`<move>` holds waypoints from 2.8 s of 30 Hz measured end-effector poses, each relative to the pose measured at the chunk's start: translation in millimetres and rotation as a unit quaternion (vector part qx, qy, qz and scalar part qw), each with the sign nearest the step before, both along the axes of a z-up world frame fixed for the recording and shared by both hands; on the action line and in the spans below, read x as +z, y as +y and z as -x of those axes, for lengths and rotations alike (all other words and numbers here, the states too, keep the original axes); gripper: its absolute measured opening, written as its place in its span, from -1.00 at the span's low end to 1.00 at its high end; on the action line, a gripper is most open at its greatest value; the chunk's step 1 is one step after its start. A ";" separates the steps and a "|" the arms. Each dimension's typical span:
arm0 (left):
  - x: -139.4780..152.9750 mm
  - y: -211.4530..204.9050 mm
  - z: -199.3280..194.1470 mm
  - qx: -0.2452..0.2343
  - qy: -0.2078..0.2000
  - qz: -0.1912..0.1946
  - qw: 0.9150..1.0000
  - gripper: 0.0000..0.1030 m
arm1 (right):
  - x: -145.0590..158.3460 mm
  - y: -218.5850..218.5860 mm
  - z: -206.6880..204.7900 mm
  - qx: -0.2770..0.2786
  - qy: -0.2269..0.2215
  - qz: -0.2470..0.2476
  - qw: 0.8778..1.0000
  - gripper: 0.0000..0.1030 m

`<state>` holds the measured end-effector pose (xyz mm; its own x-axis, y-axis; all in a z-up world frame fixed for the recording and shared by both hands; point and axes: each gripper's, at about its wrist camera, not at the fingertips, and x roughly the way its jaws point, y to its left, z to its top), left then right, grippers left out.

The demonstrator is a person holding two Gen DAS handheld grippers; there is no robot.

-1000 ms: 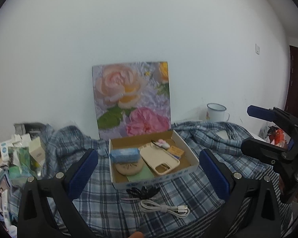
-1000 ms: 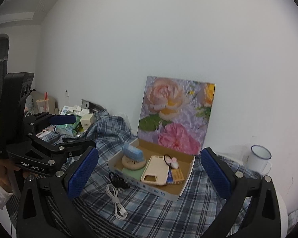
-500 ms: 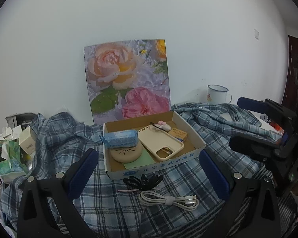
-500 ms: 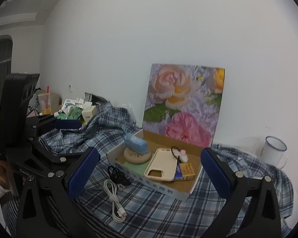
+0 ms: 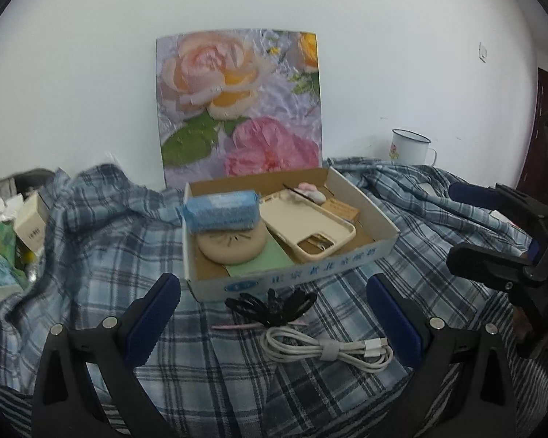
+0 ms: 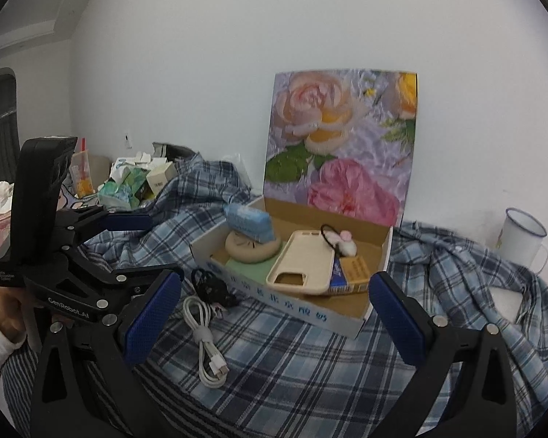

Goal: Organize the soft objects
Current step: 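Lower the right tool onto the white coiled cable and close it, then grasp the black hair ties with the left tool while the right tool lifts the cable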

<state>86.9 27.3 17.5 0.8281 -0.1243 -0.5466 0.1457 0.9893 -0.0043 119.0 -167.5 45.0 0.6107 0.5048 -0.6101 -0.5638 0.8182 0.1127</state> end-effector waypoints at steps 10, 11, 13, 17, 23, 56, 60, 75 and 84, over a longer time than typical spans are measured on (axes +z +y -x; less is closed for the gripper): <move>-13.7 21.1 -9.4 0.036 0.037 0.046 0.998 1.00 | -28.9 21.3 3.1 0.057 0.046 0.032 0.997 0.99; -15.1 19.5 -9.5 0.042 0.038 0.037 0.998 1.00 | -31.2 24.5 4.5 0.063 0.048 0.037 0.996 0.99; -16.5 15.7 -9.9 0.039 0.039 0.026 0.998 1.00 | -35.9 30.4 6.7 0.076 0.053 0.046 0.995 0.99; -16.0 11.1 -7.0 0.042 0.031 0.008 0.999 1.00 | -44.5 42.9 6.4 0.104 0.069 0.060 0.990 0.98; -16.4 9.7 -6.7 0.042 0.031 0.002 0.999 1.00 | -63.5 64.8 1.7 0.145 0.108 0.089 0.980 0.62; -19.0 23.1 -6.1 0.062 0.039 0.028 0.997 1.00 | -71.2 74.0 -8.1 0.178 0.121 0.096 0.972 -0.66; -18.7 26.3 -5.9 0.066 0.039 0.039 0.996 1.00 | -52.5 61.2 -5.2 0.171 0.083 0.056 0.980 -0.66; -42.0 -19.0 -42.8 -0.013 0.134 -0.047 0.990 1.00 | -37.4 23.0 -27.7 0.074 0.066 -0.021 0.995 -0.66; -61.5 -20.3 -68.4 -0.006 0.175 -0.054 0.983 0.78 | -37.4 20.4 -26.1 0.074 0.069 -0.034 0.994 -0.66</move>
